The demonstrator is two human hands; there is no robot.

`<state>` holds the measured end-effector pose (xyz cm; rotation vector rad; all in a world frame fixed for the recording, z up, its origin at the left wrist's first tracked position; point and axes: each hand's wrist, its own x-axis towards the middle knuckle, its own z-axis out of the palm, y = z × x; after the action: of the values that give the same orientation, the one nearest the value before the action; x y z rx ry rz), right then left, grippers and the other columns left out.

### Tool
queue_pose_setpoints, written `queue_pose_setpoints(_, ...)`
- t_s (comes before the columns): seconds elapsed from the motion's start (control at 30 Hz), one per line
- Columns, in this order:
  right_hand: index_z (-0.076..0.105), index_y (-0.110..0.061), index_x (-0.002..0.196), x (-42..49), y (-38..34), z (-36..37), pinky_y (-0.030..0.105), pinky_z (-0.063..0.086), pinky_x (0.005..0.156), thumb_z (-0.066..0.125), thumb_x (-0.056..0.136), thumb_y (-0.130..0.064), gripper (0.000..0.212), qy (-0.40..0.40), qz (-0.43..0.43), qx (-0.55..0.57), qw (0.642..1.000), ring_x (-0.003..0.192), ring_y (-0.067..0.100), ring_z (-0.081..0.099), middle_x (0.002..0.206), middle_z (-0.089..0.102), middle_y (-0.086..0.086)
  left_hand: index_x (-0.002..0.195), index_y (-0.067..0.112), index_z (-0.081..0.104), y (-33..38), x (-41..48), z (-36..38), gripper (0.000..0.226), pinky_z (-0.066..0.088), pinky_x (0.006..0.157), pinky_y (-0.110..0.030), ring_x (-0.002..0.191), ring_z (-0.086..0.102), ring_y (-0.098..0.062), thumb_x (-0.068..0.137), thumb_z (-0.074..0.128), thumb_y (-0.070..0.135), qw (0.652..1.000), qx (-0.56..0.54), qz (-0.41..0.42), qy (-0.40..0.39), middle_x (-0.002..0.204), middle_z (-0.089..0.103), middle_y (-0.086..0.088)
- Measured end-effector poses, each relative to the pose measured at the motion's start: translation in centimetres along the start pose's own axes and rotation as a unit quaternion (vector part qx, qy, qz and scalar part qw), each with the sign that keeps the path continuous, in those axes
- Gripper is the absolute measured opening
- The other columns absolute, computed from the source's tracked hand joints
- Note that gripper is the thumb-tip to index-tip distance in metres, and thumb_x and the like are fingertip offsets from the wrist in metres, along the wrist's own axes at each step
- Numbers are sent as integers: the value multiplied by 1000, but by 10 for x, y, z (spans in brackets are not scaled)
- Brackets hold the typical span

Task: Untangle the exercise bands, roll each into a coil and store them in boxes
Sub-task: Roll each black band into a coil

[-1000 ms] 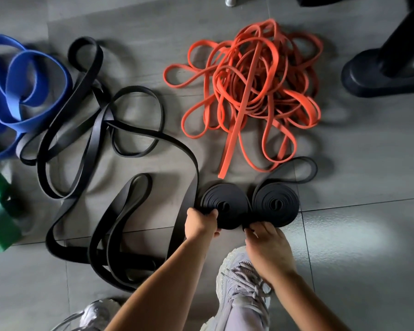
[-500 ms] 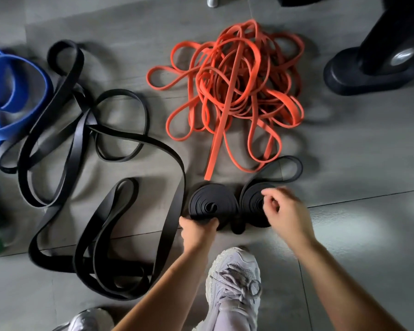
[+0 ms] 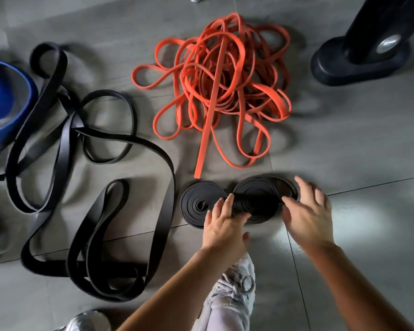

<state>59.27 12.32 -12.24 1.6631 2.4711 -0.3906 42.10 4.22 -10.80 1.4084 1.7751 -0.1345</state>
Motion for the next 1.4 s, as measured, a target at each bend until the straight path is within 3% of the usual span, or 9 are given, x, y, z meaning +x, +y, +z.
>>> queue_pose_setpoints(0.1,67,2,87,-1,-1,5,44,46,87,65,76,-3,13,-62,29,89,994,118,40,50,138,48,21,136,45,40,-6,2,-1,50,6,118,-46,144,0,-19,88,52,37,1000,10,4,-24,159,-4,2)
queue_pose_setpoints(0.2,58,5,116,2,-7,4,44,51,79,73,74,-10,47,-44,45,128,990,100,40,61,114,63,23,139,47,33,-13,1,-1,55,3,117,-47,145,-4,-17,89,53,36,999,25,20,-39,159,-10,4)
queue_pose_setpoints(0.33,56,1,122,7,-10,4,43,51,76,83,67,-30,68,-42,55,126,990,95,40,60,106,64,20,147,38,19,-25,0,-1,72,0,117,-41,145,-1,-20,86,55,32,998,54,28,14,159,-6,2)
queue_pose_setpoints(0.43,51,-4,129,16,-11,9,42,47,82,79,73,-29,67,-64,134,168,975,103,39,58,113,61,20,149,37,4,-42,1,-4,82,1,116,-43,145,-6,-26,85,55,32,996,71,-28,39,158,-10,2)
queue_pose_setpoints(0.63,67,-2,104,10,-40,18,38,44,70,71,76,-18,33,7,257,208,944,88,40,60,94,64,24,149,38,6,-49,3,-11,76,11,117,-46,145,-8,-29,88,52,36,998,61,-30,3,158,-14,5)
queue_pose_setpoints(0.87,50,-26,132,15,-42,10,35,45,75,70,75,-44,62,-64,208,135,967,95,35,62,102,63,16,146,45,13,-45,0,-16,68,13,115,-53,143,-10,-35,90,50,38,997,79,-12,-19,157,-16,-2)
queue_pose_setpoints(1.13,45,-22,107,55,-43,-7,31,39,67,67,71,-46,49,-176,138,-14,975,100,32,60,107,62,9,140,47,31,-47,-6,-13,51,12,111,-62,140,-20,-42,93,44,31,994,92,36,-47,158,-11,3)
queue_pose_setpoints(1.3,45,-24,111,53,-38,-8,32,40,67,66,71,-48,51,-188,110,7,976,96,34,61,103,60,11,132,39,47,-55,-11,-12,38,15,113,-59,140,-17,-44,95,39,31,987,142,54,-49,158,-14,-1)
queue_pose_setpoints(1.4,49,-21,106,45,-28,-6,30,44,67,68,67,-49,51,-174,199,95,960,91,34,64,97,65,11,124,38,51,-53,-9,-13,32,12,113,-58,140,-20,-44,95,39,33,988,134,46,-62,158,-17,1)
